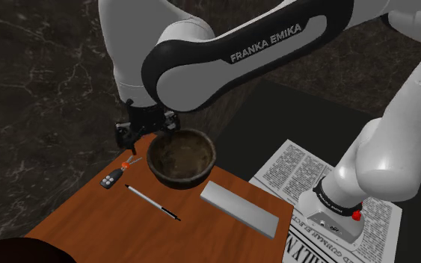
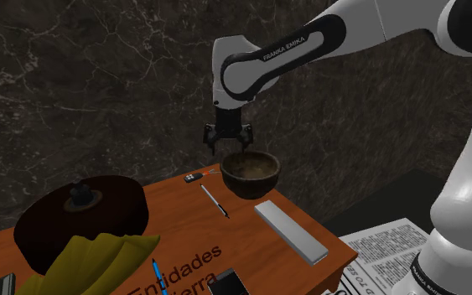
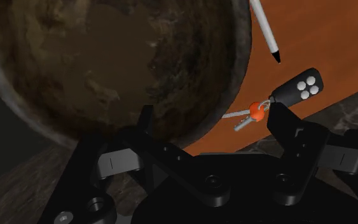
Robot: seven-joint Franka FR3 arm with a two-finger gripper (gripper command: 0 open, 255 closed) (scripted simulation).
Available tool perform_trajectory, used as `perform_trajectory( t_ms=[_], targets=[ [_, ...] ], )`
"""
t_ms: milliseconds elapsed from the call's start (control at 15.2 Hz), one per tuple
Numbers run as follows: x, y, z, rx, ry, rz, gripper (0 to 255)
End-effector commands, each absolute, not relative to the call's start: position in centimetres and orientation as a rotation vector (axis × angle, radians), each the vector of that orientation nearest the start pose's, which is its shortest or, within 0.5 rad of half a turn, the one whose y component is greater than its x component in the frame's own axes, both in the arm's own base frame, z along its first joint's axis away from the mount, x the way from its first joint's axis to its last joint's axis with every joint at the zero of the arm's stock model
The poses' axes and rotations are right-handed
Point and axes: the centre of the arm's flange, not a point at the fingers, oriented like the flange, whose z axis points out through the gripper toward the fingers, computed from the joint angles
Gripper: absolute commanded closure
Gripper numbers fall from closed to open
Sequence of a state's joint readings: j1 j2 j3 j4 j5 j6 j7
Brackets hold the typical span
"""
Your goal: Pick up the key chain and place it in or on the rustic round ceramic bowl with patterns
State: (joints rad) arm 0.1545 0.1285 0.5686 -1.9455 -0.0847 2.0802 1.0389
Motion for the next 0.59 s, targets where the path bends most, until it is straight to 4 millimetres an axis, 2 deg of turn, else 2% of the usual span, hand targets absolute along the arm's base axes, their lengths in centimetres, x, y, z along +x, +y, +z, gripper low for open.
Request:
perform_trajectory(
  t_ms=[0, 528],
  targets=[
    [45.7, 40.4, 41.8, -3.093, 0.451, -0.035, 0],
    [49.4, 49.5, 37.9, -3.097, 0.491, -0.033, 0]
  ],
)
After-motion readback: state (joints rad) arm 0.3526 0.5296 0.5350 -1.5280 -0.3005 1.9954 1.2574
